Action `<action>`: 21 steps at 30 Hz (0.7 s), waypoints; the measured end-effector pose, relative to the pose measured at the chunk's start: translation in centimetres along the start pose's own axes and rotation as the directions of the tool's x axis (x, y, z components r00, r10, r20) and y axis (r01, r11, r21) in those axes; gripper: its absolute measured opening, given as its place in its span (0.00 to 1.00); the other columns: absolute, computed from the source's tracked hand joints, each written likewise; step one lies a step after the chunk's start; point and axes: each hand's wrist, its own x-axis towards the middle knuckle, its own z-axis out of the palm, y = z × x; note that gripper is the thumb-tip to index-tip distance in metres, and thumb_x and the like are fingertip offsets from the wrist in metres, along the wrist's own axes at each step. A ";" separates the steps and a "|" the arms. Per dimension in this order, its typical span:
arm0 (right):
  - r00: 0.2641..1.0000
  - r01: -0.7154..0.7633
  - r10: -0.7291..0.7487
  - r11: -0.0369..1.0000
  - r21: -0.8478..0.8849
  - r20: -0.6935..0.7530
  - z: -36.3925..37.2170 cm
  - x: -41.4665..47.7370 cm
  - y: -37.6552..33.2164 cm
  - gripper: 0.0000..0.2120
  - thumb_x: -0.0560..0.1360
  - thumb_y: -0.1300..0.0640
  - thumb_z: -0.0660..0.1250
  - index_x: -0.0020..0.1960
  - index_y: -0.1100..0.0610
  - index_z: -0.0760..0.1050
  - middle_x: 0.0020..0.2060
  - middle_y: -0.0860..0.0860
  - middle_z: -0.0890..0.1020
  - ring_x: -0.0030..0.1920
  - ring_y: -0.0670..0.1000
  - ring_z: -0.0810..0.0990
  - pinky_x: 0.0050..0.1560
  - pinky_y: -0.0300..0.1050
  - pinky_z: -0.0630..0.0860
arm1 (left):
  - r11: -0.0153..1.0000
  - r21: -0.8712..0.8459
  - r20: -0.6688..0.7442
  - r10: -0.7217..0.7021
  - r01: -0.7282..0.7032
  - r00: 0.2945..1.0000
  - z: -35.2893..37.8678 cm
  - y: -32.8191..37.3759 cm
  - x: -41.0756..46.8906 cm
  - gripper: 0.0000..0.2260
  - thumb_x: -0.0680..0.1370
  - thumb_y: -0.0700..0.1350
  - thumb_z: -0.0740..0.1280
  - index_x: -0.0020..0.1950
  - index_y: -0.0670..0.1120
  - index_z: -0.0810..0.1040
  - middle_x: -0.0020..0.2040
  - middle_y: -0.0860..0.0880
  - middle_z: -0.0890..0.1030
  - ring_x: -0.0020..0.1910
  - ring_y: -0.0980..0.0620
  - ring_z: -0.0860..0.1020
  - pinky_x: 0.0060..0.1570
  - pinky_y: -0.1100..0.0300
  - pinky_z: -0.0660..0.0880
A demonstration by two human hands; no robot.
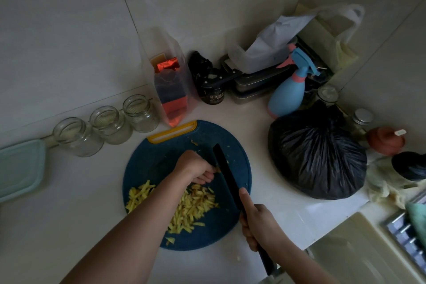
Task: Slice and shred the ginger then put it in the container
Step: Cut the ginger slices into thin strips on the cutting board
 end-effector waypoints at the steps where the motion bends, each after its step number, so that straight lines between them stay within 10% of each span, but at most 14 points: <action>1: 1.000 0.004 -0.004 1.000 0.000 0.006 0.1 -0.1 0.0 0.30 0.76 0.32 0.55 0.28 0.55 0.61 0.20 0.50 0.63 0.18 0.50 0.61 0.21 0.37 0.60 | 1.000 -0.002 0.005 -0.002 0.002 1.000 0.0 0.0 0.0 0.09 0.75 0.41 0.72 0.38 0.38 0.77 0.34 0.44 0.79 0.33 0.52 0.78 0.39 0.61 0.77; 21: 0.997 0.056 -0.061 0.992 -0.116 -0.042 0.8 0.3 0.7 0.31 0.76 0.31 0.53 0.30 0.58 0.64 0.19 0.50 0.67 0.18 0.51 0.65 0.23 0.40 0.66 | 1.000 0.005 0.008 -0.005 0.005 1.000 0.1 -0.1 0.0 0.10 0.74 0.42 0.73 0.39 0.38 0.77 0.34 0.45 0.79 0.33 0.53 0.78 0.35 0.62 0.77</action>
